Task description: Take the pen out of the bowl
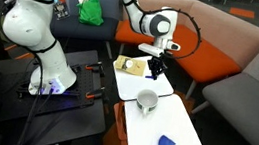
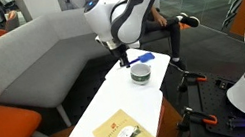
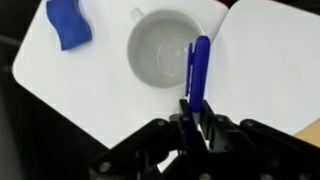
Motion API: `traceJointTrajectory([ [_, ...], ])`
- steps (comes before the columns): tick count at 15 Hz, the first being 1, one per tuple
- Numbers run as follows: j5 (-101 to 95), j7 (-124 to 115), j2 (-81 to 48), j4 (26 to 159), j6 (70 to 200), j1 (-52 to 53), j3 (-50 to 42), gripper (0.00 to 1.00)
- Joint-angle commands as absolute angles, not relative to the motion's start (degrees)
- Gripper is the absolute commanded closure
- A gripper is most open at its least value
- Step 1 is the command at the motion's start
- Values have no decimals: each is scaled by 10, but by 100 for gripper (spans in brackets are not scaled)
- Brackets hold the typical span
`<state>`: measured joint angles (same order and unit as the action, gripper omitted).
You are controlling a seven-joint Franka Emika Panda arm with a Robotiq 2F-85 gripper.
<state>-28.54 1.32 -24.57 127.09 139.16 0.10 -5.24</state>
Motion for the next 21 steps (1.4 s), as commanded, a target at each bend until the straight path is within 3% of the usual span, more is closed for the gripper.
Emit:
traceJointTrajectory([
  [1, -281, 91, -295, 1230, 1463, -13, -34, 96],
  [12, -195, 436, -453, 1103, 1499, -106, 104, 96],
  [21, -143, 593, -536, 1024, 1472, -150, 156, 95],
])
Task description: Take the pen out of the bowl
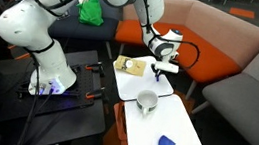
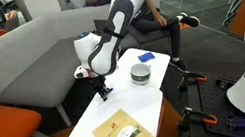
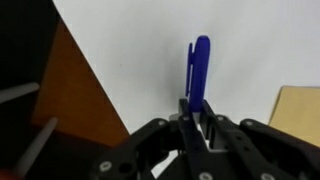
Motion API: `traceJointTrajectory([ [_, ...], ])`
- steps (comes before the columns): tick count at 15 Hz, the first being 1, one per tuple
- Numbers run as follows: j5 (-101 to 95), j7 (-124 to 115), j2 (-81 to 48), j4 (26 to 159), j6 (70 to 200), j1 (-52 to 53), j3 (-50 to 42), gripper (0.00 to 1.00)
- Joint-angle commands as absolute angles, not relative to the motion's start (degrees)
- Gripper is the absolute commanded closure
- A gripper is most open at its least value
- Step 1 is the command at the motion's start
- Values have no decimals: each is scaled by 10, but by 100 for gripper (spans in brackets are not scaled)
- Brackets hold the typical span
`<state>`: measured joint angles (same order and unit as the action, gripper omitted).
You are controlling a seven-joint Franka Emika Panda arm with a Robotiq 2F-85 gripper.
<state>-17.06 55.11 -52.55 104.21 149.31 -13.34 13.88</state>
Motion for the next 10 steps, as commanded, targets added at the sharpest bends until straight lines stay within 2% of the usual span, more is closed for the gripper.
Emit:
traceJointTrajectory([
  [1, -134, 600, -533, 1025, 1459, -153, 157, 80],
  [2, -128, 605, -528, 1027, 1449, -153, 155, 59],
  [4, -117, 604, -514, 1035, 1431, -150, 149, 55],
  [5, -116, 608, -506, 1042, 1432, -151, 151, 49],
  [10, -106, 480, -422, 1099, 1418, -109, 101, 12],
])
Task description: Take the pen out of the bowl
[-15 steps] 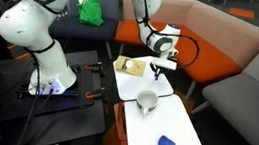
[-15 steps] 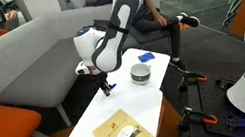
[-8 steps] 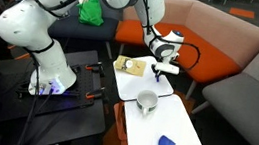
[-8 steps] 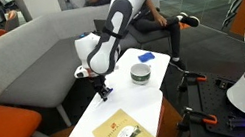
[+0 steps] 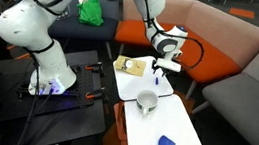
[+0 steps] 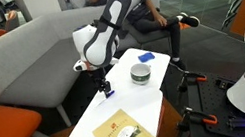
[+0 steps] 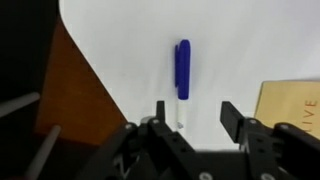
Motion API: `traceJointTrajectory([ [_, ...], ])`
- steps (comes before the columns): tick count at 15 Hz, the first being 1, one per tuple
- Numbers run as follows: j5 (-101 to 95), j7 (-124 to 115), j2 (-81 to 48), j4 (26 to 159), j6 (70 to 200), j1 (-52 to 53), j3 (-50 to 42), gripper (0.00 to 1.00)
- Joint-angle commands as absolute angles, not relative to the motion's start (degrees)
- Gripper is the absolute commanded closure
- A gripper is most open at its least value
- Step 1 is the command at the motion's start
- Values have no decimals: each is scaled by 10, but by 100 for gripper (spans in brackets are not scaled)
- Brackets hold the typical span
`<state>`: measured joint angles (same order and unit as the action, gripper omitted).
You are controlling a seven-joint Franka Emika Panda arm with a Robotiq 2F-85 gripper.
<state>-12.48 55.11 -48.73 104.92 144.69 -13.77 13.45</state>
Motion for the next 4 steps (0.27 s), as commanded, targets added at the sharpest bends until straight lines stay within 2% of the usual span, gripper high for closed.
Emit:
traceJointTrajectory([
  [1, -105, 452, -402, 1116, 1416, -107, 94, 4],
  [2, -102, 427, -378, 1136, 1407, -106, 88, 0],
  [4, -104, 376, -337, 1166, 1375, -98, 71, 0],
])
